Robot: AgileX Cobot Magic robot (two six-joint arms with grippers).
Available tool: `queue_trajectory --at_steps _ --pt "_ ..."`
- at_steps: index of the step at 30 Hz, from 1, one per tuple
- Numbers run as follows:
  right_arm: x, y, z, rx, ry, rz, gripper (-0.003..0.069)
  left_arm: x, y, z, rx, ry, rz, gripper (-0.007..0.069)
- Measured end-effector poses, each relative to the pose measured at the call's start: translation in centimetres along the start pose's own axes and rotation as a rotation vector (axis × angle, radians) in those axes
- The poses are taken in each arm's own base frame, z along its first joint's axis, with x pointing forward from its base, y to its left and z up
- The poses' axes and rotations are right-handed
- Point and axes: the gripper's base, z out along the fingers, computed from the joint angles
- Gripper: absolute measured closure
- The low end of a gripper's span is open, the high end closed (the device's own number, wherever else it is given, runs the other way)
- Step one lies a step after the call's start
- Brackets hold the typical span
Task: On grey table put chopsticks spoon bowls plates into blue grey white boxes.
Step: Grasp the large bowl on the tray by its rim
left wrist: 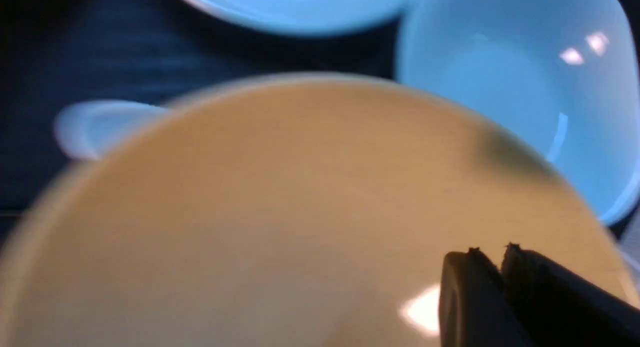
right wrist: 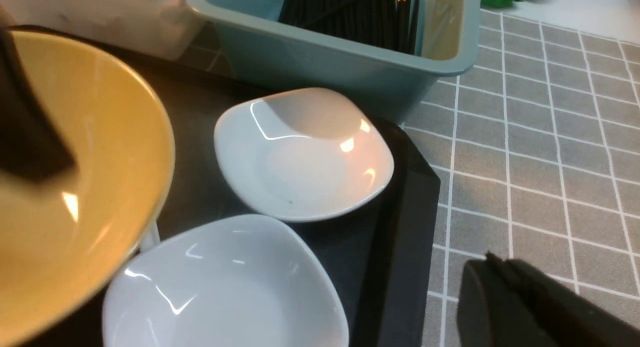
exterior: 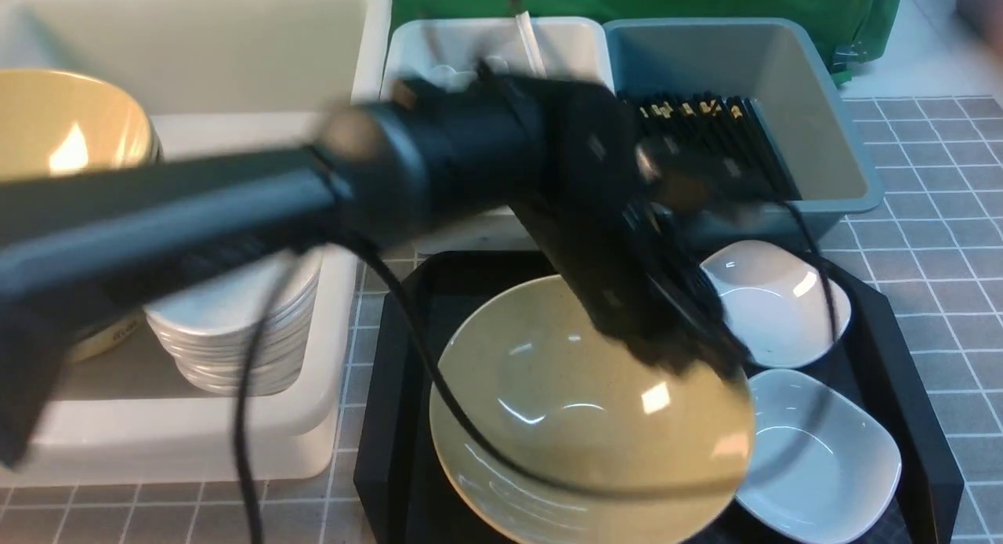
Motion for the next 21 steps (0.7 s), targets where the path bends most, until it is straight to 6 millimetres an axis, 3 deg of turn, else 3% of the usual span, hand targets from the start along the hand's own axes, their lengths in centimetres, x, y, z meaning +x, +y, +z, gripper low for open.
queue_trajectory --at_steps 2,3,5,9,13,15,18,20,21 --pt "0.0 0.0 0.0 0.0 -0.001 -0.001 0.0623 0.1 2.6 -1.8 -0.084 -0.003 -0.002 0.0417" --pt "0.0 0.0 0.0 0.0 -0.001 -0.001 0.0623 0.1 2.9 -1.9 -0.091 -0.002 -0.002 0.0407" --pt "0.0 0.0 0.0 0.0 -0.001 -0.001 0.0623 0.6 5.5 -2.5 -0.153 0.033 -0.025 0.0299" --pt "0.0 0.0 0.0 0.001 -0.004 -0.001 0.0623 1.5 8.4 -1.1 -0.193 0.112 -0.065 0.0164" --pt "-0.1 0.0 0.0 0.003 -0.012 -0.001 0.0623 2.2 10.0 1.6 -0.192 0.173 -0.095 0.0139" --pt "-0.1 0.0 0.0 0.003 -0.015 -0.001 0.0623 2.5 10.3 2.6 -0.186 0.2 -0.101 0.0166" --pt "-0.1 0.0 0.0 0.003 -0.014 -0.001 0.0623 3.1 10.3 4.1 -0.135 0.258 -0.081 0.0386" --pt "-0.1 0.0 0.0 0.003 -0.014 -0.001 0.0623 2.9 10.3 3.2 -0.089 0.25 -0.095 0.0536" --pt "-0.1 0.0 0.0 0.003 -0.014 -0.001 0.0623 2.7 10.2 2.5 -0.069 0.235 -0.109 0.056"
